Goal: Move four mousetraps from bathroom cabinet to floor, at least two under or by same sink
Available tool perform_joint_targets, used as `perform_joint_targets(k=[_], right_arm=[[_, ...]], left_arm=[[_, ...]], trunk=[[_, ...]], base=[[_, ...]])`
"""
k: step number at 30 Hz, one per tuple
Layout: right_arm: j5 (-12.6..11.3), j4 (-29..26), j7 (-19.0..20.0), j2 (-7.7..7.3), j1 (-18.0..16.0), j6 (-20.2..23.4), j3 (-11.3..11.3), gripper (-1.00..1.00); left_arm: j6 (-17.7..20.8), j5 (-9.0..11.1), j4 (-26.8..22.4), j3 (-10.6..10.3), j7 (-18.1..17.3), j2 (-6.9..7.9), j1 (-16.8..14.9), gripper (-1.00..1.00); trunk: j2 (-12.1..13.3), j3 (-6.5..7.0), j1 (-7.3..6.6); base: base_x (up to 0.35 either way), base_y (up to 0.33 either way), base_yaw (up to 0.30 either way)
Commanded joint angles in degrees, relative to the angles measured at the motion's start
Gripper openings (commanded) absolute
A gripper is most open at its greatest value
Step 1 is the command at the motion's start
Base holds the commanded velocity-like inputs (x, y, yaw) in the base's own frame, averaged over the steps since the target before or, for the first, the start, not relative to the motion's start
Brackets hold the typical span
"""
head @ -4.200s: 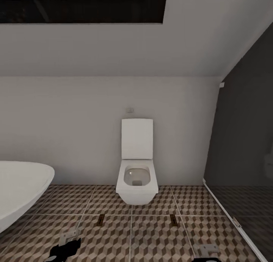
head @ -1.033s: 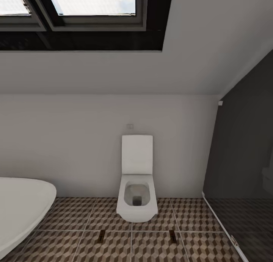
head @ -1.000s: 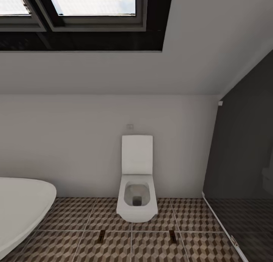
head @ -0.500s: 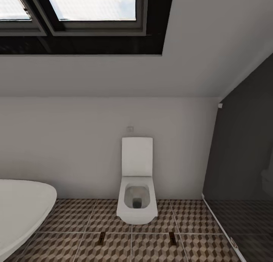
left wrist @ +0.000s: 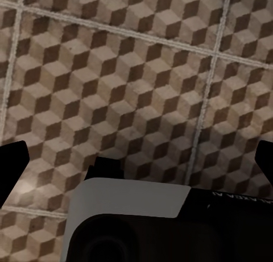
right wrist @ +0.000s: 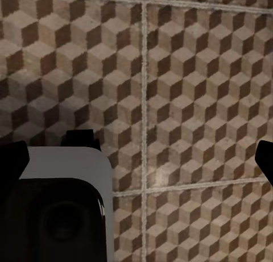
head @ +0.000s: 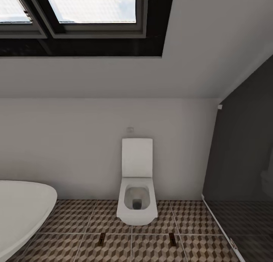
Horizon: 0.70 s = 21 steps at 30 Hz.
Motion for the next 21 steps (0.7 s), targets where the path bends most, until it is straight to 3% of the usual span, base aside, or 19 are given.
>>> perform_joint_targets(k=[1, 21], right_arm=[[-0.56, 0.17, 0.0, 0.05, -0.07, -0.32, 0.48, 1.0], [-1.03, 0.1, -0.07, 0.12, -0.07, -0.07, 0.24, 1.0]], left_arm=[[-0.18, 0.61, 0.06, -0.48, -0.15, 0.01, -0.05, 1.0], [-0.18, 0.11, -0.24, -0.68, 0.14, 0.4, -0.06, 1.0]], trunk=[[-0.04, -0.07, 0.0], [-0.04, -0.07, 0.0]], base=[[0.0, 0.0, 0.0], [0.0, 0.0, 0.0]])
